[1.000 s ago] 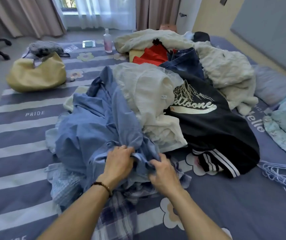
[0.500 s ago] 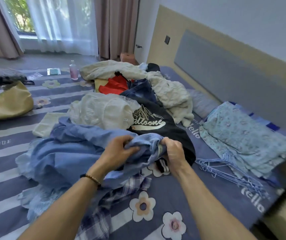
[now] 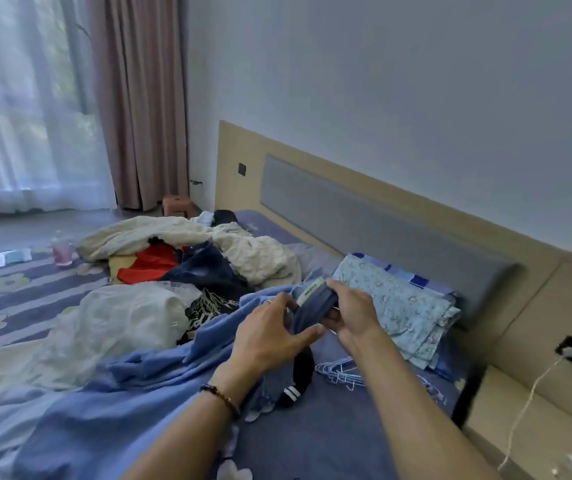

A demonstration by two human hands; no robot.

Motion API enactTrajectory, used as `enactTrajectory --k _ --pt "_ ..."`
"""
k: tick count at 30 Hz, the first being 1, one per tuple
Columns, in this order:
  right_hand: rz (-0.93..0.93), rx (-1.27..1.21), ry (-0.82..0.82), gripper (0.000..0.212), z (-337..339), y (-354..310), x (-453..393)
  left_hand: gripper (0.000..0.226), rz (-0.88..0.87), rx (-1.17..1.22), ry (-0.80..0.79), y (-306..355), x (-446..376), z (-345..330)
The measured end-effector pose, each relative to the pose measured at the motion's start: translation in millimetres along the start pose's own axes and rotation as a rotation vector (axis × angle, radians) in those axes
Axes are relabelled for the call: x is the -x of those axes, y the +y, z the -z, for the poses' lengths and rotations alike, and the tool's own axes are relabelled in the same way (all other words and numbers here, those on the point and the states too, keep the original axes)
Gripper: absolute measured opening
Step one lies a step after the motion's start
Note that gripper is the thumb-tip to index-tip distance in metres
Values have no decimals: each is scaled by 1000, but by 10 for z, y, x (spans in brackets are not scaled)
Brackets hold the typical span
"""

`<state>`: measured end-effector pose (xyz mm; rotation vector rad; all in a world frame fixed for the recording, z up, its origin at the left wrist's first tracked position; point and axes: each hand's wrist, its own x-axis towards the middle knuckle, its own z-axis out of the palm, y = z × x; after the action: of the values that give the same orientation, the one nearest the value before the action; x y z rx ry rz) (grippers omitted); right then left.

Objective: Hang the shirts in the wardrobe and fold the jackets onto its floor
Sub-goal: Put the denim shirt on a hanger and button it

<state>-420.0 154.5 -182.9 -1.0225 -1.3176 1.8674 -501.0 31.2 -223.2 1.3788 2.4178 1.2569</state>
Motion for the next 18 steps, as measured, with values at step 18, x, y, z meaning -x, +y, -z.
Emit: enactTrajectory --k 18 --pt "164 710 -573 25 971 74 -499 27 -109 346 -397 536 -785 -353"
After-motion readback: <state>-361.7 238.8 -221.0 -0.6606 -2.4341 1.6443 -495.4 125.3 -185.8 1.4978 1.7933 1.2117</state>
